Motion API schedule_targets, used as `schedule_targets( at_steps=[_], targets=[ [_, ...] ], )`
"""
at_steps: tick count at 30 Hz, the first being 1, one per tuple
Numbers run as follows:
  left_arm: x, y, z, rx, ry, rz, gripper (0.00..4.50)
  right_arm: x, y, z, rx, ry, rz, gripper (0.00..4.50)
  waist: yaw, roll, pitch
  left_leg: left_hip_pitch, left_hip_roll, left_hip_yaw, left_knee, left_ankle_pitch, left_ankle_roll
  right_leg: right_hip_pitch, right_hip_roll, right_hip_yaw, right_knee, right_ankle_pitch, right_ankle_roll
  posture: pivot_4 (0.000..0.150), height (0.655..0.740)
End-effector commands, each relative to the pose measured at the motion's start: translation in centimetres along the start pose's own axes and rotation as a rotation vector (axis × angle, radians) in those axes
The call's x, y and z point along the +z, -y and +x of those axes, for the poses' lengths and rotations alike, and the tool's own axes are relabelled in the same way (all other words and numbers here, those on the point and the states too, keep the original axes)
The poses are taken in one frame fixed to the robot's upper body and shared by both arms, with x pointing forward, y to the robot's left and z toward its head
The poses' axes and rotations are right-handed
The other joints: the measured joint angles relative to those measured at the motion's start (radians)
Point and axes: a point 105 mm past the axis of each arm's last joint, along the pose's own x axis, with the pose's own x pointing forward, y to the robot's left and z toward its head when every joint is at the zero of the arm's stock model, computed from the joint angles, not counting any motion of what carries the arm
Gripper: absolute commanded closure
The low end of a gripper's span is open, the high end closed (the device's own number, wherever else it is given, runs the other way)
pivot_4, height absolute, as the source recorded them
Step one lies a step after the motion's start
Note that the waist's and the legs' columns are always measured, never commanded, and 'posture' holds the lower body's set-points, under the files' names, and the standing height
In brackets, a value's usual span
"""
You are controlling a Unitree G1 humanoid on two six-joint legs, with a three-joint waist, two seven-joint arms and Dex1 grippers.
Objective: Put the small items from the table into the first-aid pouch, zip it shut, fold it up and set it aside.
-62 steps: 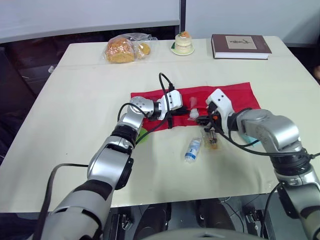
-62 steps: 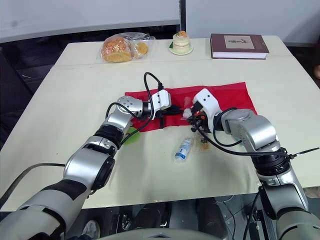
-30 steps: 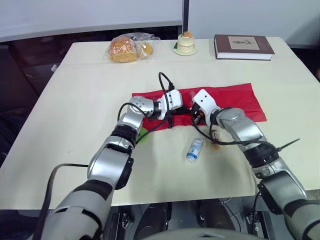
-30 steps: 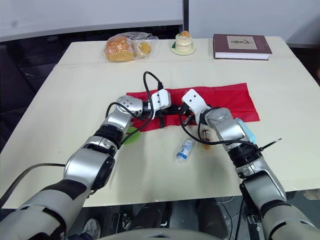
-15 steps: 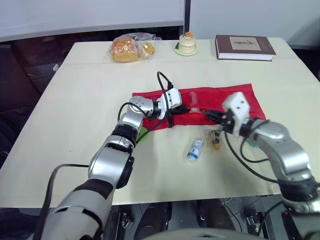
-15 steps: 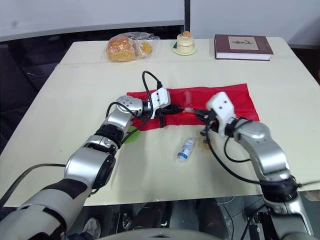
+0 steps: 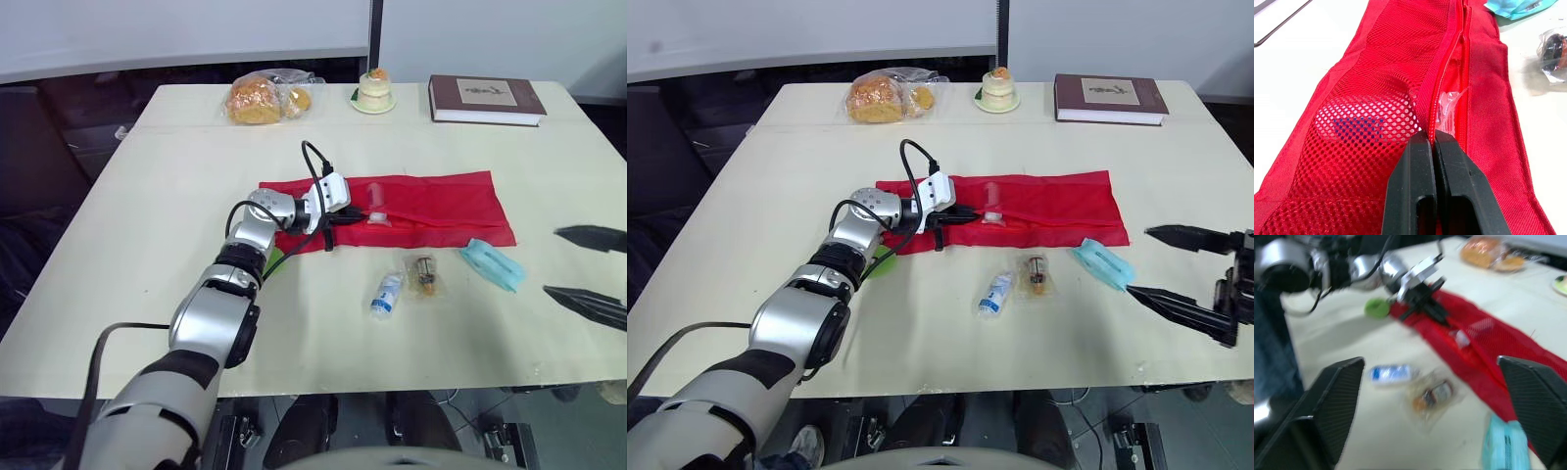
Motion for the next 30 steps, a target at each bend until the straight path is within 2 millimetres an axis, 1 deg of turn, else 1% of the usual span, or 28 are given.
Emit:
schedule_targets(
  at_steps=[1,4,7,10,13,16,18,21,24,25,28,30],
  targets=[
    [0.9,-0.6,-0.2,0.016,0.023,0.031,4.5,1.5,0.2,-1.6,0.001,-0.043,-0.098,0.05,0.0,0.0,0.0,0.0,0.0,0.0,0.0,0.0,0.0,0.0,0.0,0.0,0.0,0.0,0.0,0.15,0.7289],
    [0.9,-0.6,-0.2,0.017,0.022,0.031,4.5,2.2,0.4,-2.2,0.011,-0.07,-0.116,0.05,0.001,0.0,0.0,0.0,0.0,0.0,0.0,0.0,0.0,0.0,0.0,0.0,0.0,0.0,0.0,0.15,0.7289],
    [0.9,-0.6,-0.1,0.017,0.021,0.035,4.5,2.3,0.4,-2.4,0.025,-0.085,-0.116,0.05,0.003,-0.001,0.0,0.0,0.0,0.0,0.0,0.0,0.0,0.0,0.0,0.0,-0.001,0.0,0.0,0.15,0.7289],
    [1.0,-0.6,0.0,0.018,0.023,0.039,4.5,1.5,0.3,-1.6,0.045,-0.101,-0.112,0.05,0.004,-0.001,0.001,0.0,0.0,0.0,0.0,0.0,0.0,0.0,-0.001,0.0,-0.001,0.0,0.0,0.15,0.7289],
    [1.1,-0.6,0.1,0.019,0.023,0.041,4.5,0.6,0.2,-0.4,0.062,-0.106,-0.117,0.05,0.004,-0.001,0.001,0.0,0.0,0.0,0.0,0.0,0.0,0.0,-0.001,0.0,-0.001,0.0,0.0,0.15,0.7289],
    [1.2,-0.7,0.1,0.02,0.021,0.046,4.5,-0.5,0.5,1.8,0.049,-0.104,-0.14,0.05,0.005,-0.002,0.001,0.0,0.0,0.0,0.0,0.001,-0.001,0.0,-0.001,0.0,-0.001,0.0,0.0,0.15,0.7289],
    [1.2,-0.8,0.1,0.022,0.021,0.05,4.5,-1.1,0.4,3.9,0.063,-0.076,-0.155,0.05,0.003,-0.004,0.001,0.0,0.001,0.0,0.0,0.002,-0.004,0.0,-0.001,0.0,-0.001,0.0,0.0,0.15,0.7289],
    [1.3,-0.7,0.3,0.021,0.021,0.053,4.5,-2.0,0.4,6.9,0.094,-0.094,-0.194,0.05,0.002,-0.003,0.001,-0.001,0.0,0.0,0.0,0.003,-0.005,-0.001,-0.001,0.0,-0.001,0.0,0.0,0.15,0.7289],
    [1.5,-0.7,0.4,0.02,0.022,0.058,4.5,-2.6,0.4,8.9,0.106,-0.102,-0.225,0.05,0.005,-0.004,0.001,-0.002,0.0,0.0,0.0,0.003,-0.005,-0.001,-0.001,0.0,-0.001,0.0,0.0,0.15,0.7289],
    [1.6,-0.8,0.4,0.021,0.024,0.063,4.5,-3.1,0.2,10.0,0.116,-0.113,-0.235,0.05,0.006,-0.004,0.001,-0.002,0.0,-0.001,0.0,0.003,-0.005,-0.001,-0.001,0.0,-0.001,0.0,0.0,0.15,0.7289],
    [1.8,-1.0,0.3,0.034,0.029,0.063,4.5,-3.9,-0.5,13.0,0.194,-0.12,-0.32,0.05,0.005,-0.004,0.001,-0.002,0.0,-0.001,0.001,0.003,-0.005,-0.001,-0.001,0.0,-0.001,0.0,0.0,0.15,0.7289],
    [1.8,-1.0,0.3,0.032,0.026,0.067,4.5,-4.2,0.0,14.5,0.216,-0.159,-0.401,0.05,-0.001,-0.005,0.001,-0.002,0.0,-0.001,0.001,0.003,-0.005,-0.002,-0.001,0.0,-0.001,0.0,0.0,0.15,0.7289]
  ],
)
